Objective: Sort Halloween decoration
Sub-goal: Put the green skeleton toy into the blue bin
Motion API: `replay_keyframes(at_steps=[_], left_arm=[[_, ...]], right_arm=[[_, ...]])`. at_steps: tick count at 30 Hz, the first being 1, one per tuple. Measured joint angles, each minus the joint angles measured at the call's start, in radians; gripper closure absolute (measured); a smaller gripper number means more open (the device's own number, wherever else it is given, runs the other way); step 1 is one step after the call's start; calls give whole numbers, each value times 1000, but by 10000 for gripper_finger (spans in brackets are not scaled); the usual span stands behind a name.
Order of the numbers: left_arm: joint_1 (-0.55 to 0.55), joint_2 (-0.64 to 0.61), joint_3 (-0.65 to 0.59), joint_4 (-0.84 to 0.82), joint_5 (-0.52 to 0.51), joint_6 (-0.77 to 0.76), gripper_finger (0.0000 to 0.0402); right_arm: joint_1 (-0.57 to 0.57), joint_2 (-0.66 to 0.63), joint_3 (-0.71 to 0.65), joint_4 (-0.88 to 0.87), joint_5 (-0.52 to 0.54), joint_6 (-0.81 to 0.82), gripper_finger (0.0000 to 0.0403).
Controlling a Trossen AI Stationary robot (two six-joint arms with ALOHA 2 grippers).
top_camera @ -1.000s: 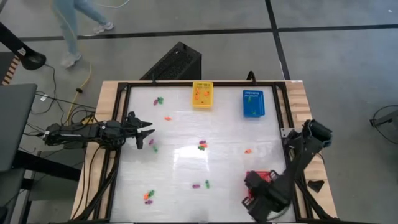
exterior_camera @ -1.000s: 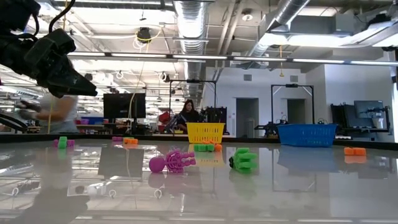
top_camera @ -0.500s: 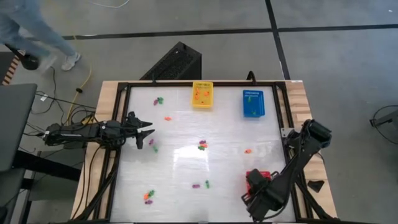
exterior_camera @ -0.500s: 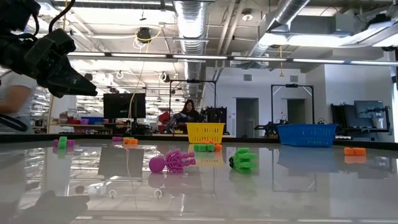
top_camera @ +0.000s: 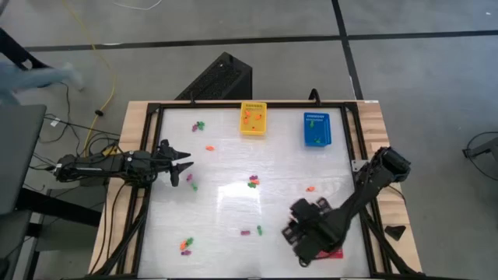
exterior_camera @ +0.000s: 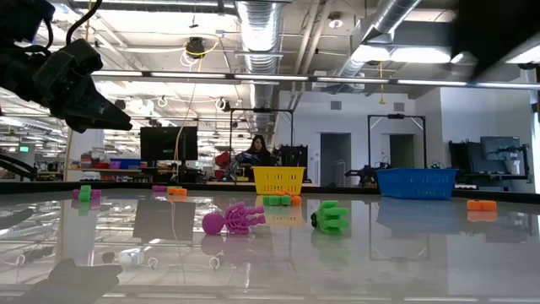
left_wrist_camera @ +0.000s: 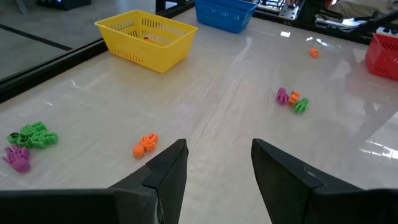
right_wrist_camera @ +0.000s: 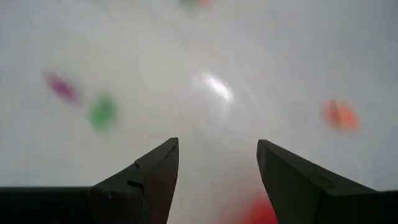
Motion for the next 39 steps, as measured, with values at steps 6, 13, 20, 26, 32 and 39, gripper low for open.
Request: replay_keyframes(at_steps=[6, 13, 20, 26, 32, 39], left_arm=[[0, 0, 0, 0, 0, 0, 233], [0, 0, 0, 0, 0, 0, 233], [0, 0, 0, 0, 0, 0, 233], [0, 0, 0, 0, 0, 0, 233], [0, 0, 0, 0, 0, 0, 233], [0, 0, 0, 0, 0, 0, 233]], right_arm=[[-135, 2, -92, 423, 222, -402, 154], [-266, 2, -233, 880, 41, -766, 154], [-216, 1, -289, 1097, -241, -861, 154], [-163, 1, -292, 1081, -195, -753, 154], [-158, 1, -292, 1048, -195, -449, 154], [-153, 1, -292, 959, -221, -238, 154]])
